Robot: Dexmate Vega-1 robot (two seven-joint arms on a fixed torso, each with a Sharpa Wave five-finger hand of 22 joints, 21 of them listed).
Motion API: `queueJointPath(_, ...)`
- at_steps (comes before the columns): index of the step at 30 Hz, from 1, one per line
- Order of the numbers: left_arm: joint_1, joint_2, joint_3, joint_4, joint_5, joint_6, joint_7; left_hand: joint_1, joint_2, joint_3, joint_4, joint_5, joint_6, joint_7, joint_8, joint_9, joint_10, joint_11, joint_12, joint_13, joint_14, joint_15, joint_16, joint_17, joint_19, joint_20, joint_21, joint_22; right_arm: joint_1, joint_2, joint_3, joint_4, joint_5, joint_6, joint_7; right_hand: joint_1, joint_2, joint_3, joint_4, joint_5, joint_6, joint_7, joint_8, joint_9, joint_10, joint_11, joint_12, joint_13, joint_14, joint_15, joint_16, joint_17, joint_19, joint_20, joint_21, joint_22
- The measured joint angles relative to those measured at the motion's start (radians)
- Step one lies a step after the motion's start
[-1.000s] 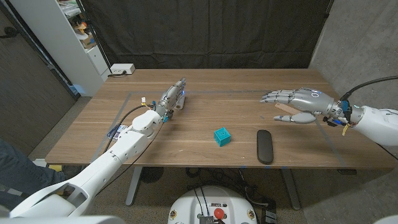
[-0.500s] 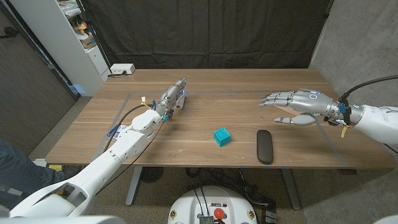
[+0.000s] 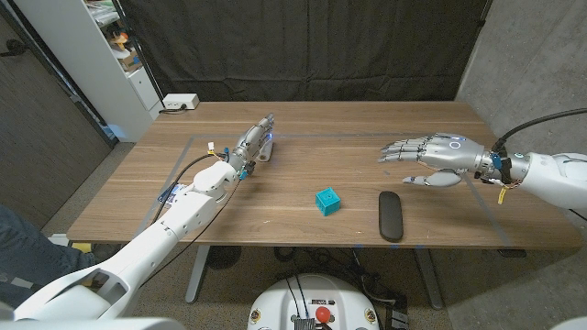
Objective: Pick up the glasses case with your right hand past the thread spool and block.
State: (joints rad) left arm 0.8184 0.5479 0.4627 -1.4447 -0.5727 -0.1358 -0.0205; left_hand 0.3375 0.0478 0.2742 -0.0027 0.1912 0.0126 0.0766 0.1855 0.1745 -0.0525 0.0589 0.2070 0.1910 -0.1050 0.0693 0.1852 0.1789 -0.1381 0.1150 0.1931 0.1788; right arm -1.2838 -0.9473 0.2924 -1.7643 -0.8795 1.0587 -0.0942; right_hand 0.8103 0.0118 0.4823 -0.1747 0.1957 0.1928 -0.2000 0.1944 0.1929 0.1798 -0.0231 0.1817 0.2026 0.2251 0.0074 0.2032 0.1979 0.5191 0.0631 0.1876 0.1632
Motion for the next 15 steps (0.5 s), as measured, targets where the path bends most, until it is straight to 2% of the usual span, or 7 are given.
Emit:
queueJointPath(7,-0.001,0.002,-0.001,0.006,-0.003,0.0,-0.008,0.0,0.0,0.0,0.0,0.0,0.0,0.0,0.0,0.0,0.0,0.0,0.0,0.0,0.0,0.0,0.0,0.0,0.0,0.0,0.0,0.0,-0.003,-0.028,-0.02,-0.015,-0.003,-0.017,-0.001,0.01,0.0,0.006,-0.002,0.0,0.0,0.0,0.0,0.001,-0.015,0.004,0.0,0.0,-0.011,0.011,-0.004,0.004,0.001,0.002,0.0,0.0)
queueJointPath(13,-0.001,0.002,-0.003,0.016,-0.007,-0.003,-0.014,0.0,0.0,0.0,0.0,0.0,0.0,0.0,0.0,0.0,-0.003,-0.004,0.0,0.0,0.0,0.0,0.0,0.0,-0.006,0.007,0.0,0.0,-0.006,-0.055,-0.038,-0.03,-0.015,-0.044,-0.004,0.017,-0.007,0.011,0.002,-0.004,0.008,-0.008,0.0,0.005,-0.022,-0.003,0.0,0.0,-0.018,0.01,-0.007,0.005,-0.004,0.021,0.0,0.0)
queueJointPath(15,-0.001,0.003,-0.004,0.016,-0.008,-0.003,-0.014,0.0,0.0,0.0,0.0,0.0,0.0,0.0,0.0,0.0,0.002,-0.009,0.0,0.0,0.0,0.0,0.0,0.0,-0.003,0.01,0.0,0.0,-0.006,-0.065,-0.044,-0.033,-0.019,-0.049,-0.005,0.017,-0.007,0.011,0.002,-0.004,0.009,-0.009,0.007,0.005,-0.022,-0.003,0.0,0.0,-0.022,0.014,-0.007,0.005,-0.001,0.025,0.0,0.0)
